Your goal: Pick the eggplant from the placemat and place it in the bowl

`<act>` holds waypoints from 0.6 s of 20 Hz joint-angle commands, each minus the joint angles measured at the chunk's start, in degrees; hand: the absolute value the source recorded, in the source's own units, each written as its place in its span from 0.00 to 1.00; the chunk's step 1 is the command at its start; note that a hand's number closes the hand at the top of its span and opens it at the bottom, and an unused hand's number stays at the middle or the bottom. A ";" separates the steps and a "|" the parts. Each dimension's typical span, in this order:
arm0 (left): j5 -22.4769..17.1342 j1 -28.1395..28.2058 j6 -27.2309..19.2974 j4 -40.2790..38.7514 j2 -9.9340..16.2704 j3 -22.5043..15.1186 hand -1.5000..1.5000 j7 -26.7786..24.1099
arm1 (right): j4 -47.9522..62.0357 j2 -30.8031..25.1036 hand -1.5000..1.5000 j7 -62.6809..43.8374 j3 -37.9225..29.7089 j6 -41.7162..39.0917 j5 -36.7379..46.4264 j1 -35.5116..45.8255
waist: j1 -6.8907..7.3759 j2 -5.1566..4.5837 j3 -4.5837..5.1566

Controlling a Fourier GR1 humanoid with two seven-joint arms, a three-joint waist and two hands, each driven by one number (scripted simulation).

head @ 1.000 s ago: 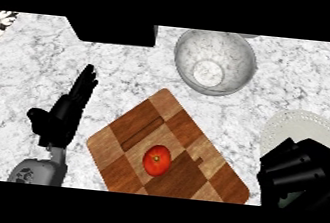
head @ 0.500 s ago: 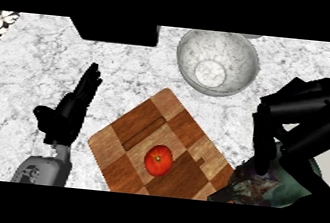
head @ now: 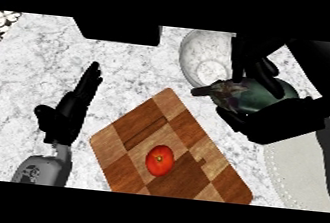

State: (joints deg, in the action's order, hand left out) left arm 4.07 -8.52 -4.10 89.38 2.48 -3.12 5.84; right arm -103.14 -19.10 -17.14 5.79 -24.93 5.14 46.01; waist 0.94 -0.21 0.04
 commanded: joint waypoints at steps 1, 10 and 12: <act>-0.81 -0.96 1.43 -0.68 1.08 0.72 0.50 0.68 | 9.12 -2.81 1.00 10.69 1.91 1.06 11.75 1.54 | 0.49 -0.33 -0.03; -0.09 -0.49 1.15 -0.29 -0.49 -0.79 0.50 -0.43 | 40.37 1.82 1.00 28.18 2.00 14.48 23.76 9.66 | 1.04 -0.42 -0.03; -0.95 1.79 2.12 2.13 0.36 -0.47 0.50 -0.63 | 45.95 0.48 1.00 33.01 1.19 17.34 25.84 9.36 | 1.36 -0.46 -0.05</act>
State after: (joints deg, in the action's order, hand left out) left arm 3.43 -8.30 -2.59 89.66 2.63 -3.26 5.35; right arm -68.95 -17.80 7.43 8.22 -12.24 26.98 53.23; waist 1.73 -0.51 0.02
